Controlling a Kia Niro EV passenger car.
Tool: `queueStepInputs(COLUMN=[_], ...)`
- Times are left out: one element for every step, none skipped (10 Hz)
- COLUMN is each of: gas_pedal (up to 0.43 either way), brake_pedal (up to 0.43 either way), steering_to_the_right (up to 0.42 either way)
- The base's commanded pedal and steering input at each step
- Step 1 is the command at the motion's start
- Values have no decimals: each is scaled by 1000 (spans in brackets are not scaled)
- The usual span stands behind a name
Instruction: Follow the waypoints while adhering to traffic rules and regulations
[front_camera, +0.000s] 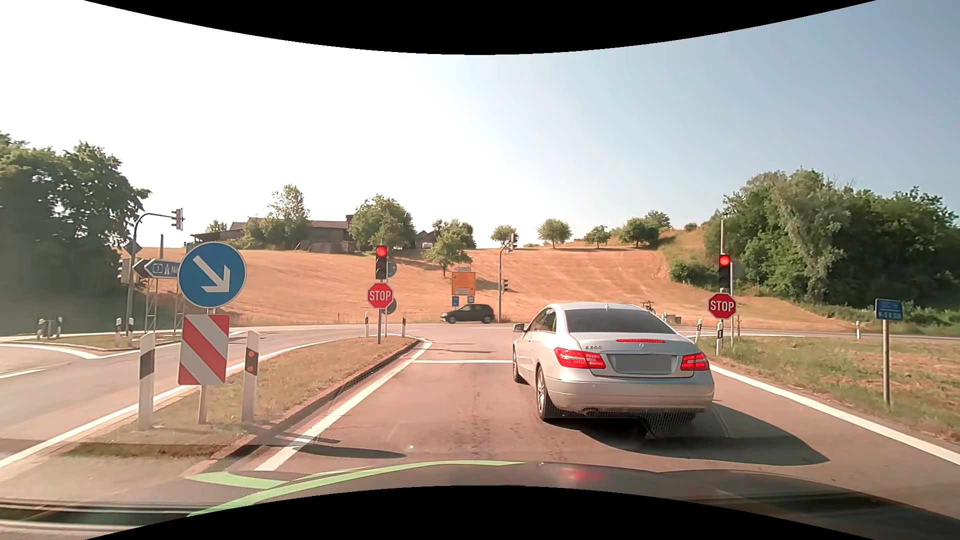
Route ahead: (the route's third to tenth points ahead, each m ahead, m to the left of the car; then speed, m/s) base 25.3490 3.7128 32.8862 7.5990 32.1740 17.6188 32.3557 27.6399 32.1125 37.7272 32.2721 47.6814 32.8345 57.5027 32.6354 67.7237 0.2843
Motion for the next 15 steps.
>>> queueStepInputs(gas_pedal=[0,0,0,0,0,0,0,0,0,0,0,0,0,0,0], brake_pedal=[244,244,244,238,238,238,238,238,238,238,238,244,262,311,421], steering_to_the_right=[6,6,4,3,3,4,2,1,1,1,1,1,1,1,1])
